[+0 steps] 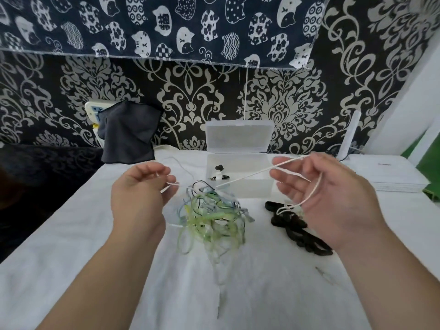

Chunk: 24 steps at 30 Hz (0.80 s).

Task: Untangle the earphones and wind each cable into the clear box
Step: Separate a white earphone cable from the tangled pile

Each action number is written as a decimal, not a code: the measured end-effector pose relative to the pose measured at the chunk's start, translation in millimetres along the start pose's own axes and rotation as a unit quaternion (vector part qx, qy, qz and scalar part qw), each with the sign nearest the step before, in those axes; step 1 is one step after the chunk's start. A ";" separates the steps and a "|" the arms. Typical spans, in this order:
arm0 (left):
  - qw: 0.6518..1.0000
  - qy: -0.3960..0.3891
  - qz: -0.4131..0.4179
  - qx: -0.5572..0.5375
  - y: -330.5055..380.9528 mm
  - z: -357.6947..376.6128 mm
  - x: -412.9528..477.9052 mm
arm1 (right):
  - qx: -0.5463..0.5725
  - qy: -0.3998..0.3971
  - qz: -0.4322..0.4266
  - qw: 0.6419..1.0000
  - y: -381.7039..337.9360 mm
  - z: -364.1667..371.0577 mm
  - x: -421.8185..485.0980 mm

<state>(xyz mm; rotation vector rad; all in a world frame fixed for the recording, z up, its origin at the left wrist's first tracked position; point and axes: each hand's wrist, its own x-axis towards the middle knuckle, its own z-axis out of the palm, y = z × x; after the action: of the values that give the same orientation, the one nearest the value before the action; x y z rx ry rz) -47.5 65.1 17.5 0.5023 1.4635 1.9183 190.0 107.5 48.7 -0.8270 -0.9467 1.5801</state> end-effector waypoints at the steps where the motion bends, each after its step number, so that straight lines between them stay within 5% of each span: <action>1: 1.000 0.027 -0.002 -0.001 -1.5 -4.3 5.0 | 0.020 0.014 -0.001 1.000 -3.3 -3.9 1.5; 6: 0.990 0.135 -0.027 0.016 -2.5 -24.4 25.6 | 0.108 0.068 -0.025 0.992 -15.1 -26.8 5.0; 10: 0.985 0.148 -0.040 0.076 -3.0 -32.7 34.9 | 0.195 0.033 -0.048 0.979 -26.0 -28.9 -1.1; 14: 0.933 0.106 -0.062 0.338 -10.7 -26.3 31.0 | 0.201 -0.053 -0.037 0.977 -25.7 -26.5 -3.3; 16: 0.903 0.099 0.026 0.418 -10.8 -14.6 12.8 | 0.205 -0.115 0.000 0.972 -21.4 -27.7 -1.8; 19: 0.871 -0.110 0.233 0.419 -6.8 10.6 -24.0 | 0.168 -0.061 0.010 0.984 -20.5 -25.9 -3.6; 21: 0.839 -0.274 0.202 0.424 -8.7 26.2 -49.3 | 0.189 -0.091 0.050 0.976 -20.3 -22.5 -7.8; 24: 0.807 -0.335 0.207 0.439 -29.2 34.1 -64.2 | 0.230 -0.190 0.081 0.951 -22.5 -14.0 -8.3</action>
<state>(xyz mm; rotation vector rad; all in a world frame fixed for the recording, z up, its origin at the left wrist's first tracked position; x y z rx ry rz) 28.1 48.1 5.7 1.8345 1.7261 0.9712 213.6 104.2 62.9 -0.2803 -0.7361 2.0469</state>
